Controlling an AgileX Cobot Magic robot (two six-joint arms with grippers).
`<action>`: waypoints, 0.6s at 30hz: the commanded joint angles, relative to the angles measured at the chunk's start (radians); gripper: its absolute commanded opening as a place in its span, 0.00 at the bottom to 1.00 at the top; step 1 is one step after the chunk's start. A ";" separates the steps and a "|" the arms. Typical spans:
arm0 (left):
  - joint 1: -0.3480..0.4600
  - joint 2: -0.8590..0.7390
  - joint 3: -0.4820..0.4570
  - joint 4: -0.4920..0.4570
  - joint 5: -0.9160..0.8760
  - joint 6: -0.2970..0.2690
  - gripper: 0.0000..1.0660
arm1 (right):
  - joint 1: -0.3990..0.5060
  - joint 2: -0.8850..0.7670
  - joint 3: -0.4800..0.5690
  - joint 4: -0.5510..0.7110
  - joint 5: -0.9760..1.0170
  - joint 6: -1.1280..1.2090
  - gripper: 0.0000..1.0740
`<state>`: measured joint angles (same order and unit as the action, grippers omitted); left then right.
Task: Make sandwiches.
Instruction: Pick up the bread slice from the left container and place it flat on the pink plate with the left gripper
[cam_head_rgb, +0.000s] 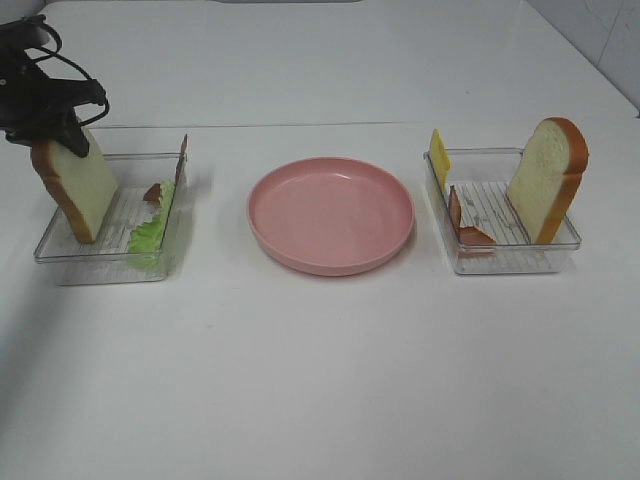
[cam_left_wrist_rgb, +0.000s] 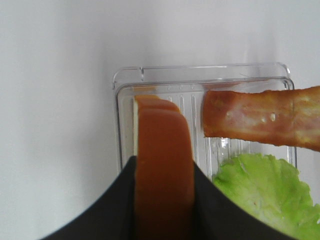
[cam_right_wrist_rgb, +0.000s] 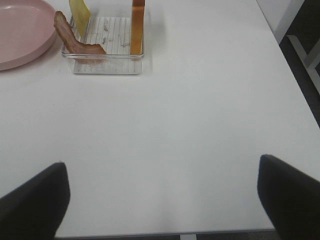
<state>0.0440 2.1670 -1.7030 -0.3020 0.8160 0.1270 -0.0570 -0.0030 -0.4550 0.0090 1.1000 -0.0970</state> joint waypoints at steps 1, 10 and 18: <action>-0.005 -0.029 -0.004 -0.002 0.034 -0.003 0.00 | -0.008 -0.031 0.002 -0.009 -0.002 -0.007 0.92; -0.007 -0.210 -0.004 0.023 0.045 -0.029 0.00 | -0.008 -0.031 0.002 -0.009 -0.002 -0.007 0.92; -0.064 -0.337 -0.004 0.019 0.000 -0.029 0.00 | -0.008 -0.031 0.002 -0.009 -0.002 -0.007 0.92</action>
<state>-0.0140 1.8430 -1.7040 -0.2770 0.8300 0.1040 -0.0570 -0.0030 -0.4550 0.0090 1.1000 -0.0970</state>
